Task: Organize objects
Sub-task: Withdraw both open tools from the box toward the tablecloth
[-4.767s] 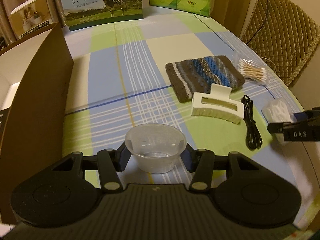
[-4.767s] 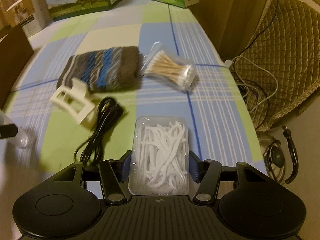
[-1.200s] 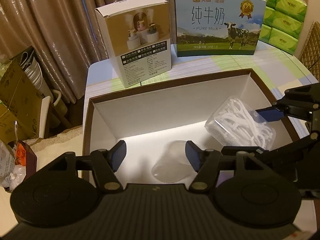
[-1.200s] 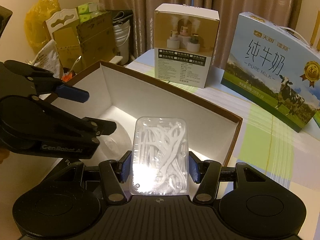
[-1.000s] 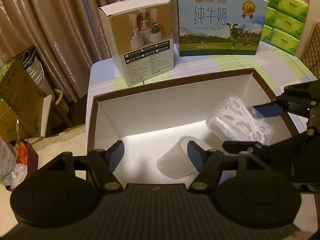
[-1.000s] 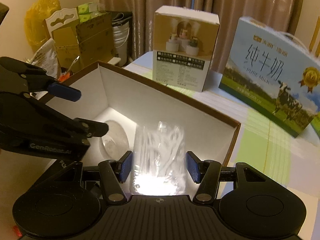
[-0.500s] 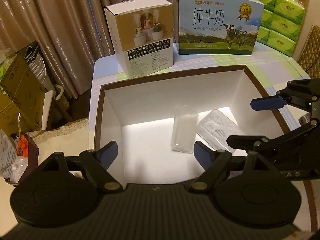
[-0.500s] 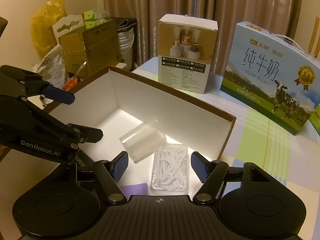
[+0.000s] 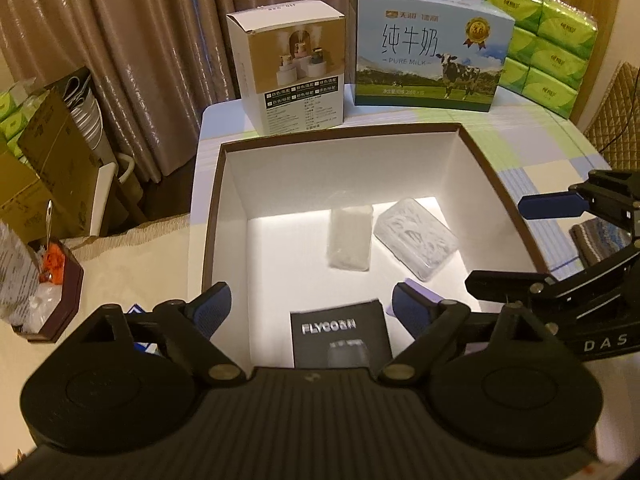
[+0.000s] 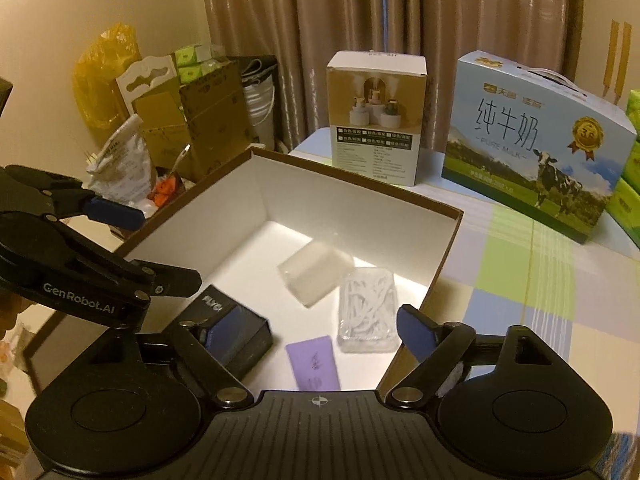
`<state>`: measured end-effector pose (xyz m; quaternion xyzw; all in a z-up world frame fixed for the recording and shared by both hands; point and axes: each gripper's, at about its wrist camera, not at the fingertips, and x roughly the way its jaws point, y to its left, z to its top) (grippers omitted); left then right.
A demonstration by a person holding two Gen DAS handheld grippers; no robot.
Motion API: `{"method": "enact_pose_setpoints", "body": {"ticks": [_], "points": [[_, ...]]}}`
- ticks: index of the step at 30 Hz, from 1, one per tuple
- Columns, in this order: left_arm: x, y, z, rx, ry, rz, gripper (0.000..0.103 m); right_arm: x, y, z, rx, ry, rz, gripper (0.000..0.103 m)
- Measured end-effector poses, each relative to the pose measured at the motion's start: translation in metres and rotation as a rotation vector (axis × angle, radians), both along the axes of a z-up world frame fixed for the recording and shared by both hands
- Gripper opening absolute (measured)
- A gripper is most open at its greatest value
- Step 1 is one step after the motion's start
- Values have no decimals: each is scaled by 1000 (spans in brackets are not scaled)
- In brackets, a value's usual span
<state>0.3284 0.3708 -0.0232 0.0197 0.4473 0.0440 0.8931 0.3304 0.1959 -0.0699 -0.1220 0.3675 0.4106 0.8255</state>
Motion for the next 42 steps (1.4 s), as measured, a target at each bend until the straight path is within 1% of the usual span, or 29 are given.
{"method": "enact_pose_setpoints", "body": {"ticks": [3, 6, 13, 21, 25, 31, 42], "points": [[-14, -5, 8, -2, -9, 9, 90, -12, -6, 6, 16, 3, -5, 89], [-28, -10, 14, -7, -9, 16, 90, -23, -13, 11, 28, 11, -13, 92], [-62, -20, 24, -18, -12, 30, 91, -44, -31, 24, 61, 29, -36, 95], [-96, -28, 31, -35, -14, 77, 92, -67, -52, 32, 83, 49, -66, 97], [-113, -31, 30, -55, -5, 101, 92, -76, -63, 36, 93, 59, -75, 97], [-136, -41, 28, -72, 1, 112, 92, -91, -77, 36, 94, 71, -78, 97], [-161, -62, 27, -89, 8, 135, 92, -115, -103, 34, 90, 103, -75, 97]]}}
